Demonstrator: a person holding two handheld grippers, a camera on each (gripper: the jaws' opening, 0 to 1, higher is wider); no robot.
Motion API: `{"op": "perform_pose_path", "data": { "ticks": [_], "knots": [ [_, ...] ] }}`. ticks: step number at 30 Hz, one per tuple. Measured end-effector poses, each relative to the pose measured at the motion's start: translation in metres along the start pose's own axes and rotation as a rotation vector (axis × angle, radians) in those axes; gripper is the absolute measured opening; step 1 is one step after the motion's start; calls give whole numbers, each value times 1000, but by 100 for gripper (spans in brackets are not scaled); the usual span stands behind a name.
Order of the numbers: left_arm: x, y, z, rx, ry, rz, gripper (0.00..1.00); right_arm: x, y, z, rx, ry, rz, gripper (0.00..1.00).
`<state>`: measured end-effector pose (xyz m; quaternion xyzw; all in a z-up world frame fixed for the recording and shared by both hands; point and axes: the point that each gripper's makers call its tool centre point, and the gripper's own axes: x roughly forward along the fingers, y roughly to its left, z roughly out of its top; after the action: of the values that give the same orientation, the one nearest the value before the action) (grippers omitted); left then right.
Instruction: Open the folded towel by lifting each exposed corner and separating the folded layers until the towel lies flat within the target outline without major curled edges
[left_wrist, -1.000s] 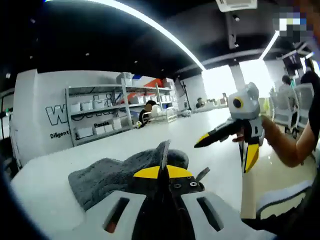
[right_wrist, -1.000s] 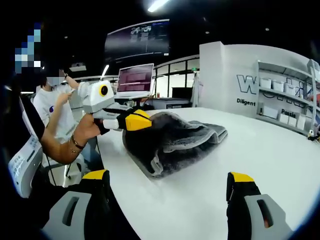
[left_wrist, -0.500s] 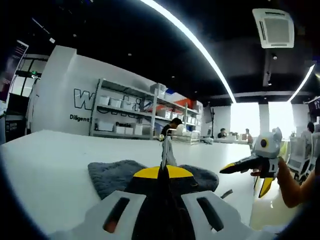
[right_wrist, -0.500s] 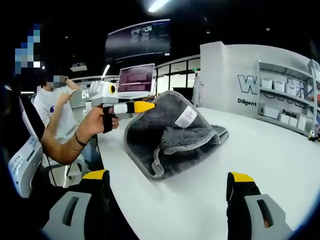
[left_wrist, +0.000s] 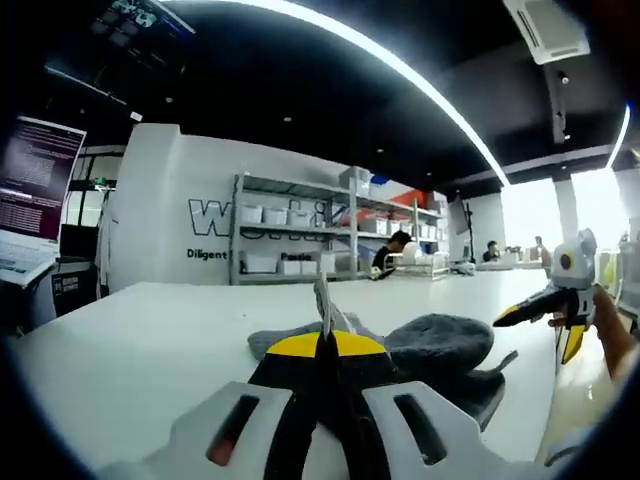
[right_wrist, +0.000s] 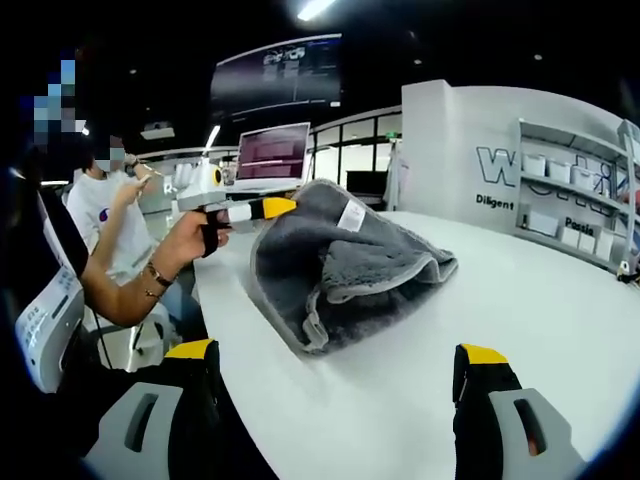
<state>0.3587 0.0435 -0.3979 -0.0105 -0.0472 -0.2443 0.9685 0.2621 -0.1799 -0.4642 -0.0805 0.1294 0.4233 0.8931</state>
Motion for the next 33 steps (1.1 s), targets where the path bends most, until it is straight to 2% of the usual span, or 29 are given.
{"op": "perform_pose_path", "data": {
  "ticks": [5, 10, 16, 20, 23, 28, 33],
  "knots": [
    [-11, 20, -1, 47, 5, 71, 2, 1, 0, 0, 0, 1, 1, 99],
    [-21, 28, -4, 78, 13, 110, 2, 3, 0, -1, 0, 6, 1, 99],
    [-37, 27, -3, 105, 7, 145, 2, 5, 2, 0, -2, 6, 5, 99],
    [-46, 25, -6, 93, 8, 162, 2, 6, 3, 1, -4, 6, 8, 99],
    [-53, 16, -9, 83, 3, 147, 2, 7, 3, 1, -4, 7, 11, 99],
    [-61, 21, -21, 150, 51, 197, 2, 8, 4, 0, -4, 10, 15, 99],
    [-60, 26, -40, 169, 123, 201, 2, 8, 6, 1, -7, 8, 18, 99]
  ]
}}
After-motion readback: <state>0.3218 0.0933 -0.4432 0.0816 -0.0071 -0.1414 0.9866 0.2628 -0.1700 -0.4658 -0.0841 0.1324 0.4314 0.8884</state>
